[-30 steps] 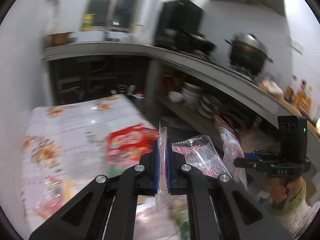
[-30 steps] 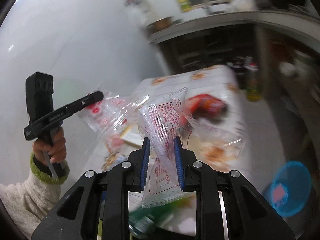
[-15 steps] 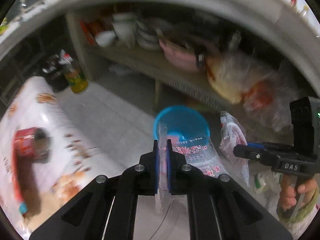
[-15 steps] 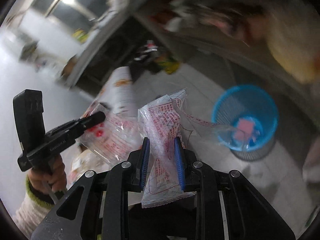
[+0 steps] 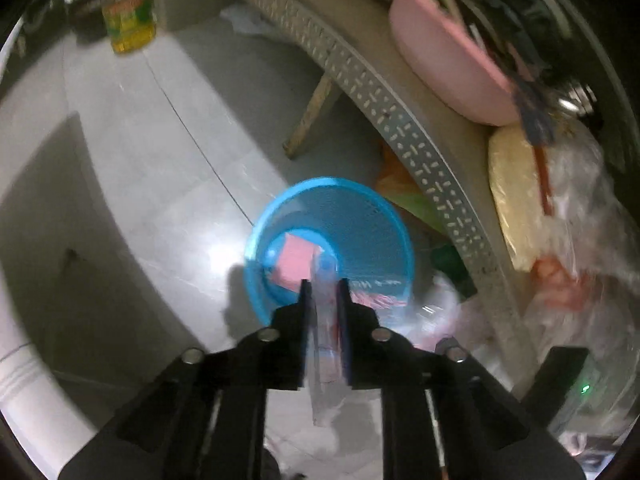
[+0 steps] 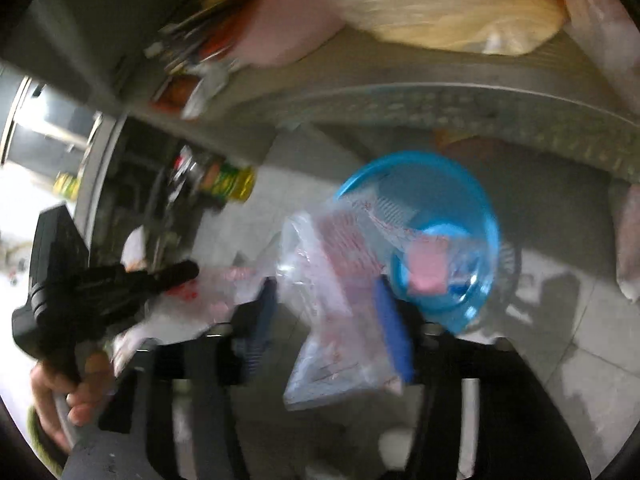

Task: Collect trash
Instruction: 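Carry both bags over the blue wastebasket and open both grippers, then move both tools back toward the table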

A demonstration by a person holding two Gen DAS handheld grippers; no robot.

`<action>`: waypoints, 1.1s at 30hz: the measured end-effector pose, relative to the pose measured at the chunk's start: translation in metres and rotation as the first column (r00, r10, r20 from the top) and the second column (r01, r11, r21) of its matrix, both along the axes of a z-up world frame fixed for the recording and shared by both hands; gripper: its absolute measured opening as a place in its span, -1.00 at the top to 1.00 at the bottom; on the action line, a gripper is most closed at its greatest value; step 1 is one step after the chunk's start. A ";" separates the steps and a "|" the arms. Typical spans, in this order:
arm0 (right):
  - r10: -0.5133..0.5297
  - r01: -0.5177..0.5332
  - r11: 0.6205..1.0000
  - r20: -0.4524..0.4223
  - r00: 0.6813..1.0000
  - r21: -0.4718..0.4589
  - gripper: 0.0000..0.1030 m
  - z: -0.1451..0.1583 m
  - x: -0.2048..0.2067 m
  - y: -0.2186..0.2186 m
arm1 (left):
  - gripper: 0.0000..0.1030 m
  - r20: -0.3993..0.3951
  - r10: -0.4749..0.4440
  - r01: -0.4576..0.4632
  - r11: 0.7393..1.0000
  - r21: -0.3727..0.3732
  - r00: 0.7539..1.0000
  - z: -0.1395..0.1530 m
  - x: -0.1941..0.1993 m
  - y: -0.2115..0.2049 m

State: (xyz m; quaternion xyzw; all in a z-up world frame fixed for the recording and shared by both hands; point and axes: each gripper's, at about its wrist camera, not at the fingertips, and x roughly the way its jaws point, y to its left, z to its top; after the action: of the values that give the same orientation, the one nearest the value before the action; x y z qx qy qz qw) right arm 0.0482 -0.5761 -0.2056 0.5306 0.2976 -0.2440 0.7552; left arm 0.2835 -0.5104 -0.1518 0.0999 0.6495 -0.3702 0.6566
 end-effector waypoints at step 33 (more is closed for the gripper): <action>0.104 -0.097 0.992 0.094 0.990 -0.076 -0.67 0.090 -0.062 0.117 | -0.43 0.236 0.184 -0.084 0.922 -0.379 0.954 0.234 -0.053 0.318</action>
State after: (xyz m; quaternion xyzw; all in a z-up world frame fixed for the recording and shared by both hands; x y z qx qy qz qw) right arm -0.0141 -0.4595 -0.1151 0.4991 0.2778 -0.1898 0.7985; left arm 0.2303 -0.1921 0.0819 -0.0196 0.4803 -0.4212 0.7691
